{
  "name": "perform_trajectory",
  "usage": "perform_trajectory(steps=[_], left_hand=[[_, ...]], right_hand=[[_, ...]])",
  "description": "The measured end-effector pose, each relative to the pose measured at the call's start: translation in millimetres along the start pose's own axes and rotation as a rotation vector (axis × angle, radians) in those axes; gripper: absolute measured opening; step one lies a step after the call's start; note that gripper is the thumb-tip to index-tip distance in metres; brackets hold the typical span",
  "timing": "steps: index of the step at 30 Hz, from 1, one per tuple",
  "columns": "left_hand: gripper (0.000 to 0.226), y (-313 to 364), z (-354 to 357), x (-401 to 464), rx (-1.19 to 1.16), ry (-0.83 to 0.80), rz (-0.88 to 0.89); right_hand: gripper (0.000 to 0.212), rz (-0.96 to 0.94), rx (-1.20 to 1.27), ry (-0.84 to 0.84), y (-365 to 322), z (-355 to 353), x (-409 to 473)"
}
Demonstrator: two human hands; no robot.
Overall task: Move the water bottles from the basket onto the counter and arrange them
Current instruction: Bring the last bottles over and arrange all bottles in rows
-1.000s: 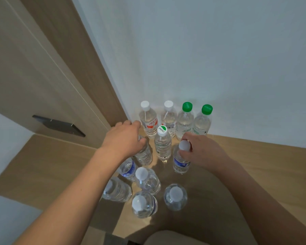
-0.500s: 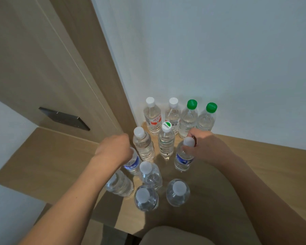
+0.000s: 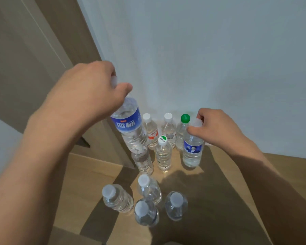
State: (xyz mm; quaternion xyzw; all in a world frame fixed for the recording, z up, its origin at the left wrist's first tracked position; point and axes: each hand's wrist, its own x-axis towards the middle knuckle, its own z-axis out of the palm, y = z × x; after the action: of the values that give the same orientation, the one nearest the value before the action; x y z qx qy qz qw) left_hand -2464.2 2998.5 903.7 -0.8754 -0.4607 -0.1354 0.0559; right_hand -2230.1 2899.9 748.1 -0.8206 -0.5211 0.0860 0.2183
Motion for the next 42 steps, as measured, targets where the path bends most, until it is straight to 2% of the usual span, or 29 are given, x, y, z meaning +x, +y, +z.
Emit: perform_trajectory(steps=[11,18,26,32,39,42], left_hand=[[0.041,33.6,33.1,26.6,-0.086,0.039,0.138],[0.041,69.6,33.2,38.0,-0.188,0.041,0.22],[0.041,117.2,74.6,43.2,-0.246,-0.149,0.357],[0.043,155.7,116.1,54.5,-0.243,-0.313,0.461],[0.045,199.5,163.8,71.3,-0.286,-0.51,0.476],[0.047,213.3,187.4,74.5,-0.251,-0.539,0.495]], right_hand=[[0.035,0.086,0.04,0.057,15.3,-21.7,12.4],[0.033,0.158,0.061,0.055,53.7,-30.5,-2.3],[0.029,0.264,0.057,0.095,110.9,-34.0,-14.8],[0.026,0.317,0.035,0.06,145.1,-34.8,-13.1],[0.028,0.315,0.018,0.038,173.3,-30.1,-1.7],[0.027,0.305,0.039,0.019,183.1,-26.4,4.4]])
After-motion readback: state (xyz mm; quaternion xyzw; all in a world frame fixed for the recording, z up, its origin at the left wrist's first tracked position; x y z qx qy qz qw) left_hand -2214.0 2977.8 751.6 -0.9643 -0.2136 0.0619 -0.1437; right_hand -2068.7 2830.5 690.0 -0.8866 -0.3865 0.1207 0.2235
